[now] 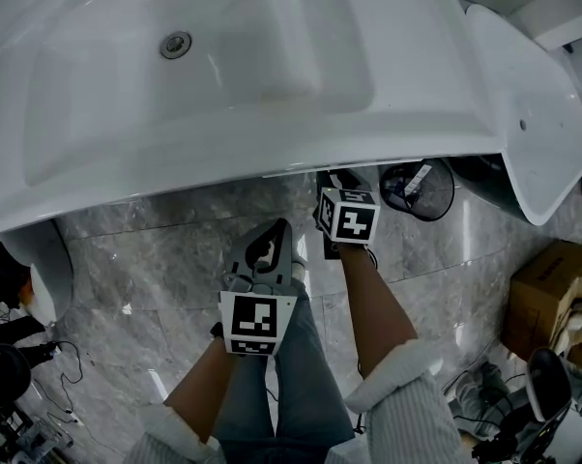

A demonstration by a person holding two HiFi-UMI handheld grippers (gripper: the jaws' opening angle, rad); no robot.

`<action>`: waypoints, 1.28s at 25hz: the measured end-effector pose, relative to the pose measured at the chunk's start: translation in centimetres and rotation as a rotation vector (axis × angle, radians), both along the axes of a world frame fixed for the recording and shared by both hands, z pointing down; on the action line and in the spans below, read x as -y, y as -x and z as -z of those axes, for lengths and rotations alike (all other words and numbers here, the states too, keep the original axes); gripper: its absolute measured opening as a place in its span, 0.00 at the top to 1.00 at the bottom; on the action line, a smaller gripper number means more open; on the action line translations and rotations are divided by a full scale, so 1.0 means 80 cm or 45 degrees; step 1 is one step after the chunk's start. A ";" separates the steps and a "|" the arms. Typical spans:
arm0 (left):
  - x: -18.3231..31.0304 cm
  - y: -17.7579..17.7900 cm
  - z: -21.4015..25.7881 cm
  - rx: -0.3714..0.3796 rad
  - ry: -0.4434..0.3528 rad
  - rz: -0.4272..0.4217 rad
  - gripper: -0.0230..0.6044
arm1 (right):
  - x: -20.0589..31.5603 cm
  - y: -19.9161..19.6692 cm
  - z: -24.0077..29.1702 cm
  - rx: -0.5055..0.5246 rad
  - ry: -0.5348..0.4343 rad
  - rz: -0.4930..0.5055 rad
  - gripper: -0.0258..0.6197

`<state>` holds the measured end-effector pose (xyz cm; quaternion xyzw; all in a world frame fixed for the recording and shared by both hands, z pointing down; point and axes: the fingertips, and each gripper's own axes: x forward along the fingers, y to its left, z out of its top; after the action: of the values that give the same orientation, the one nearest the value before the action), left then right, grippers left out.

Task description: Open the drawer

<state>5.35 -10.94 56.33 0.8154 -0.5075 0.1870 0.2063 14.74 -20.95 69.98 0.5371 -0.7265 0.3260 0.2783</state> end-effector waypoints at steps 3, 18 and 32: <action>-0.002 -0.002 0.000 -0.003 0.001 0.000 0.94 | -0.007 -0.001 0.000 0.005 0.003 0.000 0.74; -0.007 -0.009 0.000 -0.009 -0.005 -0.015 0.94 | -0.046 -0.006 -0.001 0.020 0.013 -0.004 0.74; -0.013 -0.014 0.001 -0.016 -0.006 -0.030 0.94 | -0.090 -0.015 -0.006 0.038 0.024 -0.026 0.74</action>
<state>6.44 -9.93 56.22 0.8230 -0.4969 0.1832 0.2054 15.93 -13.71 70.45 0.5369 -0.7219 0.3438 0.2691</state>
